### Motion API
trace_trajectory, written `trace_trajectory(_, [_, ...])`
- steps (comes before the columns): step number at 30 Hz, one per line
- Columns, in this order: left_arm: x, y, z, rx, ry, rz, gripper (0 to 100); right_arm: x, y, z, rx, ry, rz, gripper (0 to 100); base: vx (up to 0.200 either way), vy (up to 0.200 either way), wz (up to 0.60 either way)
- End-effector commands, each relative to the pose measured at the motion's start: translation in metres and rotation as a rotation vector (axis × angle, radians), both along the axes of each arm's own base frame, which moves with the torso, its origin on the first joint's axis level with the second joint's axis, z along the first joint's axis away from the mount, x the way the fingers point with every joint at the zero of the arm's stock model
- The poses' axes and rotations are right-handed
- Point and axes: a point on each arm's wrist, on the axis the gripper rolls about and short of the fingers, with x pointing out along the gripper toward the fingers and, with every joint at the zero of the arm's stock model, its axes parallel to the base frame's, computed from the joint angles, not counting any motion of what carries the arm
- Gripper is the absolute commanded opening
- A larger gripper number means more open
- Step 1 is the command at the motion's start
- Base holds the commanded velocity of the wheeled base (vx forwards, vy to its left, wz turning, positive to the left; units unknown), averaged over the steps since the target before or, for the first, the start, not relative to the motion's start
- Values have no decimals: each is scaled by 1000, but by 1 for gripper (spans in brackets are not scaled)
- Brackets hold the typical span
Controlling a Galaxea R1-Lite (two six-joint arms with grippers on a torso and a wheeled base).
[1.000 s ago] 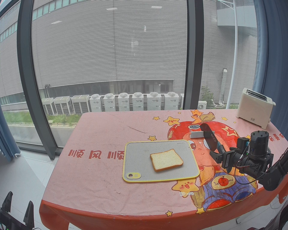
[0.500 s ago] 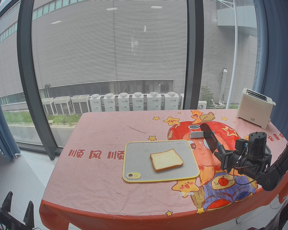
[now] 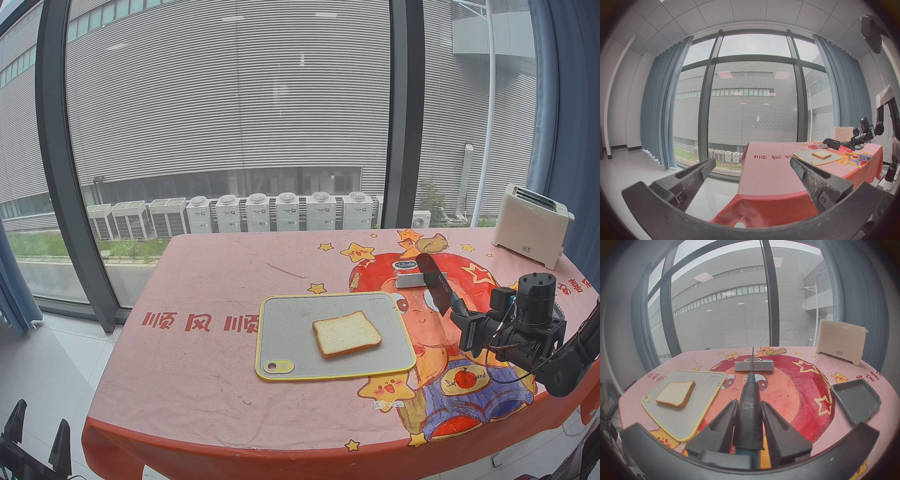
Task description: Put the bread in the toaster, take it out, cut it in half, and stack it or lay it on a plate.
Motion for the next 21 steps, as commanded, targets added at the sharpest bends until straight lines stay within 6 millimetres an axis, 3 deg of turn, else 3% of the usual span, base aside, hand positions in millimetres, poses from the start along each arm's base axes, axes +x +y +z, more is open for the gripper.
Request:
trace_trajectory(1, [0, 0, -4, 0, 4, 2, 100, 1, 0, 5, 6, -24, -1, 0, 0, 0, 0])
trace_trajectory(13, [0, 0, -4, 0, 4, 2, 100, -3, 0, 21, 21, -82, 4, 0, 0, 0, 0])
trace_trajectory(21, [0, 0, -4, 0, 4, 0, 100, -7, 14, 23, 22, -91, 63, 0, 0, 0, 0])
